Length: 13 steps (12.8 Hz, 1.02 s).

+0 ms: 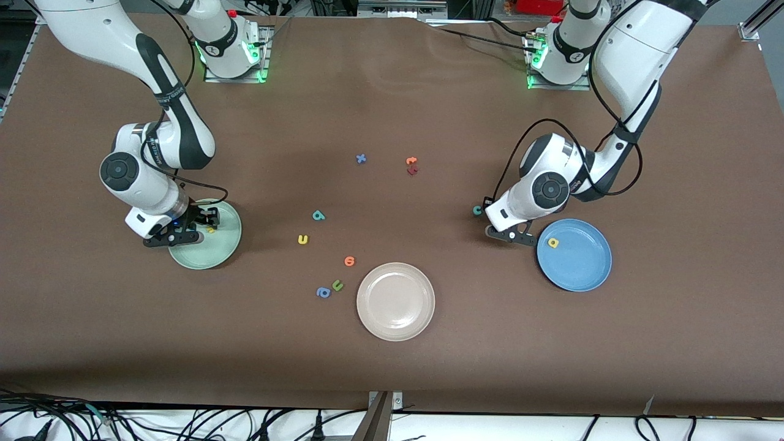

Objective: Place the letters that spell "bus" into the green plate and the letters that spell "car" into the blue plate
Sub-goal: 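Grasp a teal letter with the left gripper while the right gripper reaches yellow 'n'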

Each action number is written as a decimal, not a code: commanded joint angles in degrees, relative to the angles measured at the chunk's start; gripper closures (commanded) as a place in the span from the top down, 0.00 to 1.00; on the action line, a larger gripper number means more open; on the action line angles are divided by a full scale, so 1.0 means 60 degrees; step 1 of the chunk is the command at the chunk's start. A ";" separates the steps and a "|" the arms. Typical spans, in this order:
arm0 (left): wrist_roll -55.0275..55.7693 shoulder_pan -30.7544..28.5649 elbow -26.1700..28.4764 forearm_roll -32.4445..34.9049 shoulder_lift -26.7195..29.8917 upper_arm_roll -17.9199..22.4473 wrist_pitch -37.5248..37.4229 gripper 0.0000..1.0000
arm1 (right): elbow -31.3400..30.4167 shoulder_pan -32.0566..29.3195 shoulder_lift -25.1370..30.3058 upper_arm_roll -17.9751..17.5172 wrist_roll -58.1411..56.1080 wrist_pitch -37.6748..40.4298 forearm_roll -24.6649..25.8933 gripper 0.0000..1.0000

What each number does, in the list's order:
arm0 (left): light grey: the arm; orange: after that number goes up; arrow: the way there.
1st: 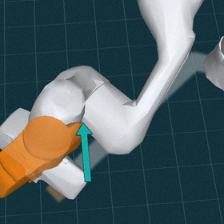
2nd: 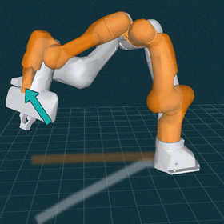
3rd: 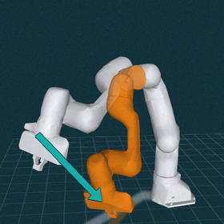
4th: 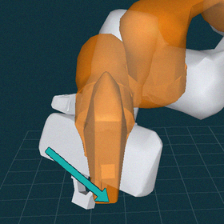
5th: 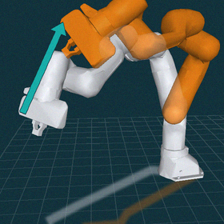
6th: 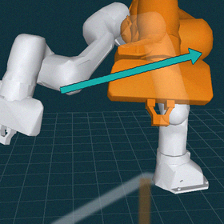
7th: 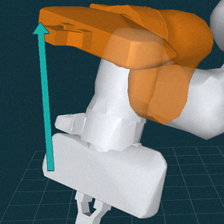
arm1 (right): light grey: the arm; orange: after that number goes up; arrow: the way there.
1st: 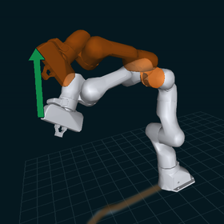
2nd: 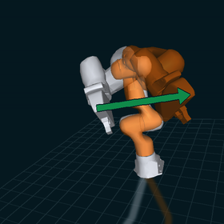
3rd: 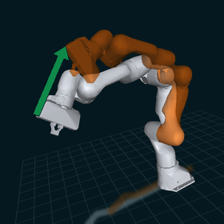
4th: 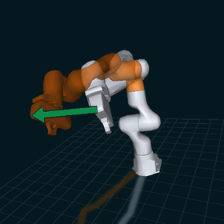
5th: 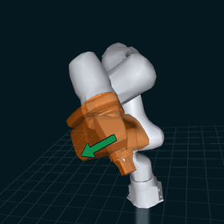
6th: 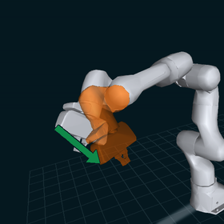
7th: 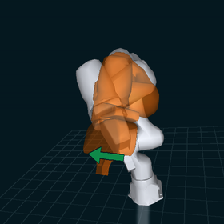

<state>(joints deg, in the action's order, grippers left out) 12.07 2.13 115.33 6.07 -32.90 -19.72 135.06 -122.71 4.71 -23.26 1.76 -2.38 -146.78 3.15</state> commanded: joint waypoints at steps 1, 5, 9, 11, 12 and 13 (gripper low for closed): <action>-0.0049 -0.0062 0.0203 -0.0088 0.0122 0.0034 0.0152 0.45 | -0.0056 0.0064 0.0462 -0.0160 0.0916 0.0043 -0.0027 0.98; -0.0093 -0.0150 0.0188 -0.0103 0.0195 0.0049 0.0137 0.13 | 0.0118 0.1144 0.0463 -0.0777 0.4243 0.0059 0.0046 0.99; -0.0107 -0.0179 0.0042 -0.0088 0.0502 0.0093 -0.0300 0.07 | 0.1507 0.2361 -0.0573 -0.0762 0.6907 -0.0044 0.0046 0.98; -0.0136 -0.0296 -0.0265 -0.0088 0.0896 0.0108 -0.1060 0.07 | 0.2021 0.2584 -0.1189 -0.0747 0.7163 -0.0190 0.0046 0.98; -0.0311 -0.0485 -0.0527 -0.0088 0.1072 0.0108 -0.1601 0.07 | 0.2154 0.2613 -0.1424 -0.0733 0.7163 -0.0379 0.0046 0.98; -0.0835 -0.0748 -0.0878 -0.0088 0.1161 0.0108 -0.2143 0.08 | 0.2300 0.2613 -0.1673 -0.0733 0.7163 -0.0628 0.0046 0.98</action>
<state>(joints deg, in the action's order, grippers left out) 11.43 0.16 112.42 6.04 -29.00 -19.04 128.10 -112.40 20.28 -29.25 -3.18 39.84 -148.49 3.13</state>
